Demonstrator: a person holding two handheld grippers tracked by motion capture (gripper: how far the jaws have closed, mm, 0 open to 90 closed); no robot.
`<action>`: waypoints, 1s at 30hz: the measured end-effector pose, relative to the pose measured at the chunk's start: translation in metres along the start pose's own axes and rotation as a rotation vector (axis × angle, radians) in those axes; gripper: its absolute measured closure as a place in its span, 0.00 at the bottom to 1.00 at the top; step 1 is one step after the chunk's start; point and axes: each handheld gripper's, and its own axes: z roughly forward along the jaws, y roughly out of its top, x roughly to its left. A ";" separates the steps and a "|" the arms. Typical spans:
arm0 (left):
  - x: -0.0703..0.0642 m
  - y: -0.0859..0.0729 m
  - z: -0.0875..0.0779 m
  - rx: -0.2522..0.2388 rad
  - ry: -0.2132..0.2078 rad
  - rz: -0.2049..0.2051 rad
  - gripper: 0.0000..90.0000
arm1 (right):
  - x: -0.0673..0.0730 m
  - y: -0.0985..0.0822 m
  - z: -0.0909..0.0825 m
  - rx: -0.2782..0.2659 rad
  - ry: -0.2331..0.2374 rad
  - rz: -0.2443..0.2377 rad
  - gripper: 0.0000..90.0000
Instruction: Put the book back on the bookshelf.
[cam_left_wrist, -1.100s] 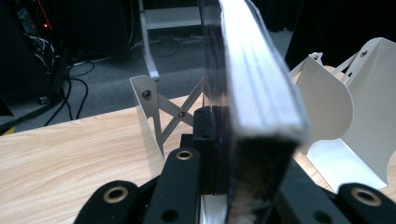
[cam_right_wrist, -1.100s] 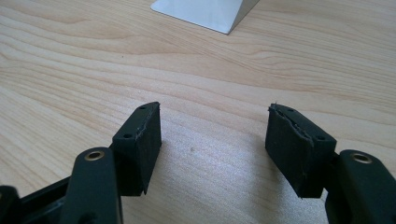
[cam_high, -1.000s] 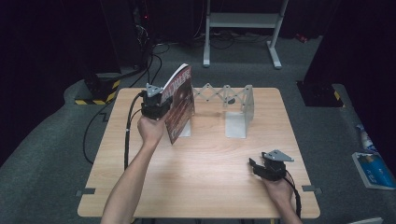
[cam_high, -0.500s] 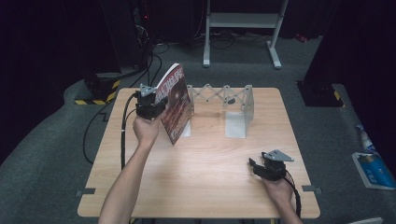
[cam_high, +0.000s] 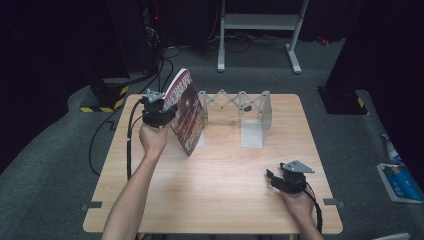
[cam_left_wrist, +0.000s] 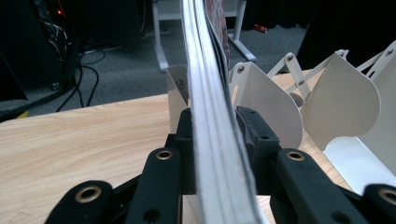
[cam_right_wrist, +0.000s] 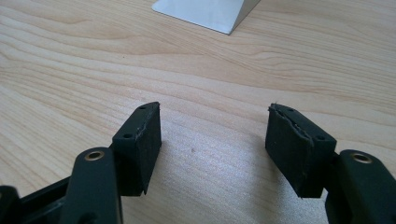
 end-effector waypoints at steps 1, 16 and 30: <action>0.001 0.001 -0.001 -0.004 0.002 0.000 0.79 | 0.000 0.000 0.000 0.001 -0.001 0.001 0.40; 0.008 -0.001 -0.004 0.019 -0.002 -0.015 0.64 | 0.000 0.000 0.000 0.000 0.000 -0.002 0.40; 0.016 -0.009 -0.012 0.010 -0.054 -0.025 0.44 | 0.000 0.000 0.000 -0.001 -0.001 -0.001 0.40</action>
